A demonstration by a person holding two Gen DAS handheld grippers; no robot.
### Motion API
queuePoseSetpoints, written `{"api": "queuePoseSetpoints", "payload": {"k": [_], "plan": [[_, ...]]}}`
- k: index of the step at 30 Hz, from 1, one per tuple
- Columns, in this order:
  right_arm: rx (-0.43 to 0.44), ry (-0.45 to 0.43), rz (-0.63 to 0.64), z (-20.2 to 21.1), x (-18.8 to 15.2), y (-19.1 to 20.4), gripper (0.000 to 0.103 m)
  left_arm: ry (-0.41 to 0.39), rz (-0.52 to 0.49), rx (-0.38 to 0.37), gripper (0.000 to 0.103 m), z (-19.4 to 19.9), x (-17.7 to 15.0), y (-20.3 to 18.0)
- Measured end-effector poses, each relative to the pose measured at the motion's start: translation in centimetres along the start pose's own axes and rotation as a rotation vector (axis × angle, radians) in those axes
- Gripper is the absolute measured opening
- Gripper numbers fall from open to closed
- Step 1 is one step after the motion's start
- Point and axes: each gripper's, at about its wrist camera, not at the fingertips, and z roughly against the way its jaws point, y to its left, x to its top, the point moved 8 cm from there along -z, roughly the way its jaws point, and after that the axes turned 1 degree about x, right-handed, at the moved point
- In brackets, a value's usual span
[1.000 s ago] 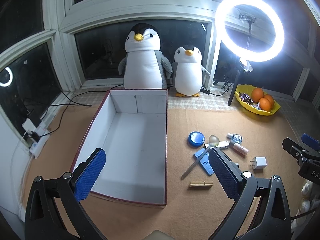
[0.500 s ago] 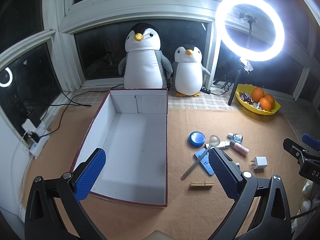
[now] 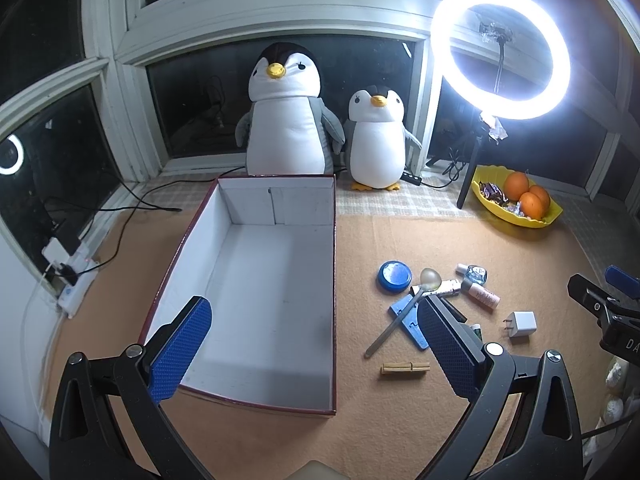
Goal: Organize rigid objects
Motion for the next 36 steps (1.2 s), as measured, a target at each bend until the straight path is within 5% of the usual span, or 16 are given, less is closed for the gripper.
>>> {"api": "queuePoseSetpoints", "payload": {"k": [27,36], "plan": [[0.007,0.055,0.012,-2.1,-0.8,0.2,0.102,0.043,0.026,0.030,0.102,-1.8,-0.7,2.0],[0.005,0.065,0.014,-3.0,-1.4,-0.7,0.102,0.082,0.102,0.118,0.102,-3.2,-1.8,7.1]]}}
